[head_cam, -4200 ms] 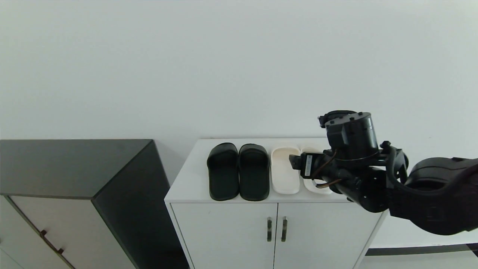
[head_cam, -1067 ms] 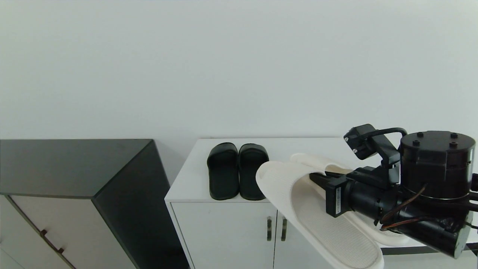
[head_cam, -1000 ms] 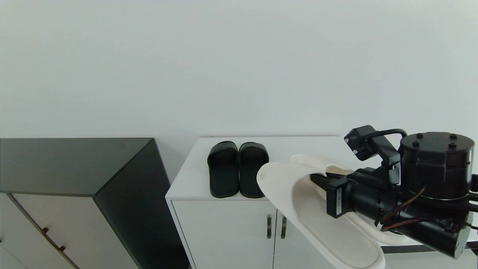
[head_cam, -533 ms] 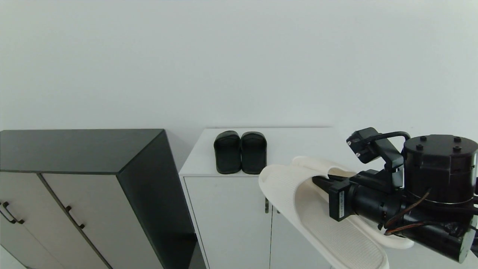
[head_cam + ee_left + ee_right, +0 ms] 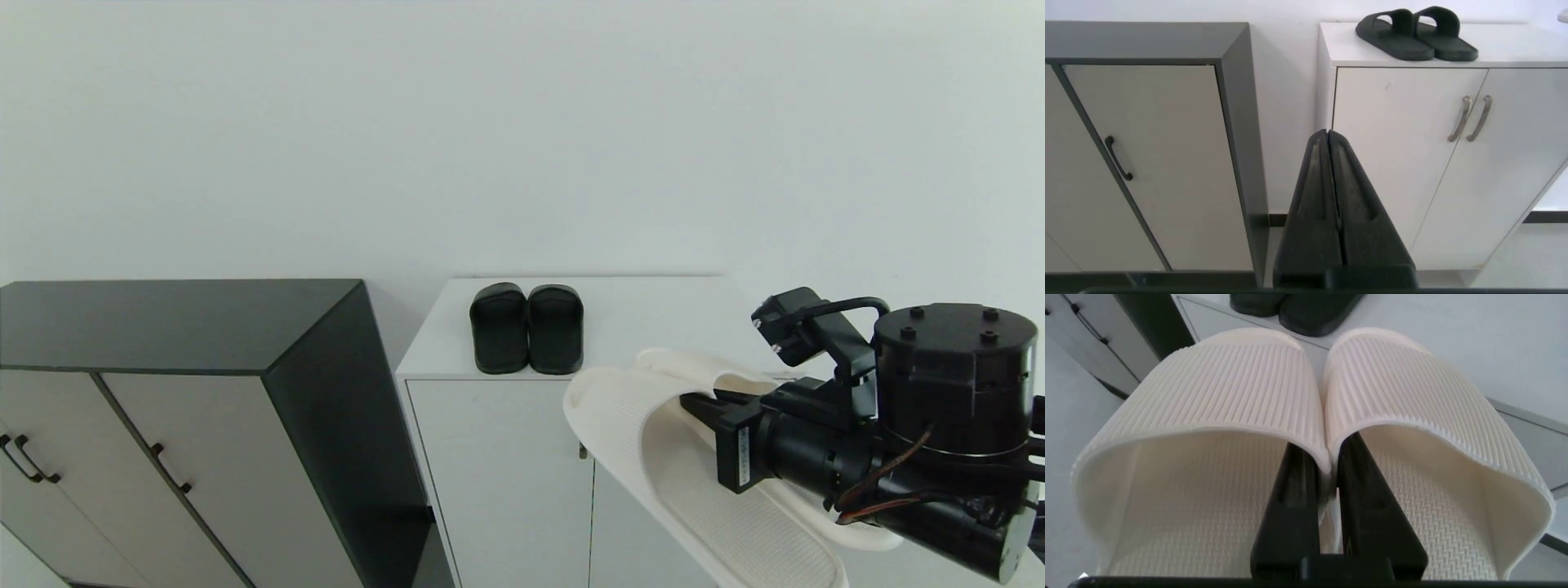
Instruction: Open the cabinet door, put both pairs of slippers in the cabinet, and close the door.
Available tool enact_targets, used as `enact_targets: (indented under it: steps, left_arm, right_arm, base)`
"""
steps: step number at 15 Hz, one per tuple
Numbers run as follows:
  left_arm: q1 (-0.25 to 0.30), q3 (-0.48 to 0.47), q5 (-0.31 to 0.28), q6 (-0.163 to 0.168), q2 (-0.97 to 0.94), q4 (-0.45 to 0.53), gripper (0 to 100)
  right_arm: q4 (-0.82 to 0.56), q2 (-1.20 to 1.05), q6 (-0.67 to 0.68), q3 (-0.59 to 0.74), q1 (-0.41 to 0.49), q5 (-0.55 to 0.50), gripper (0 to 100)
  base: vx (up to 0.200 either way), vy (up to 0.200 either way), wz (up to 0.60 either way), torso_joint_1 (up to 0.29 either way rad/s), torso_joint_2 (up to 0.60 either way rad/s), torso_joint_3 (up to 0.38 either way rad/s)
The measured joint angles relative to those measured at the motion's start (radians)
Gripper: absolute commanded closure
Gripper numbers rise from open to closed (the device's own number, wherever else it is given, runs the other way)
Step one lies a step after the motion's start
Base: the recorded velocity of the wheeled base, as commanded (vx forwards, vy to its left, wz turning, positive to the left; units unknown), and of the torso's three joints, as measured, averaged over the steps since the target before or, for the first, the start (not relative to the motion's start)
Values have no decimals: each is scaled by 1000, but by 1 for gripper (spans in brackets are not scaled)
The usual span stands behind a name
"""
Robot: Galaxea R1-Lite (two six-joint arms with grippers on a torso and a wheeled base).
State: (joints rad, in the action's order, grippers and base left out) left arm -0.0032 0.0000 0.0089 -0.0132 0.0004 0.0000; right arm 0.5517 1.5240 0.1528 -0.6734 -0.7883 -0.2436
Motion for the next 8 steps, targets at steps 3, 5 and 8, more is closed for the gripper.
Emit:
enact_targets:
  steps: [3,5,8]
  left_arm:
    - [0,0,0,0,0,0,100]
    - [0,0,0,1,0,0,100]
    - [0,0,0,1,0,0,100]
  right_arm:
    - [0,5,1,3,0,0,100]
    - [0,7,0,4,0,0,100]
    - [1,9,0,5,0,0,100]
  base:
    - [0,0,0,0,0,0]
    - [0,0,0,0,0,0]
    - [0,0,0,-73,153,93]
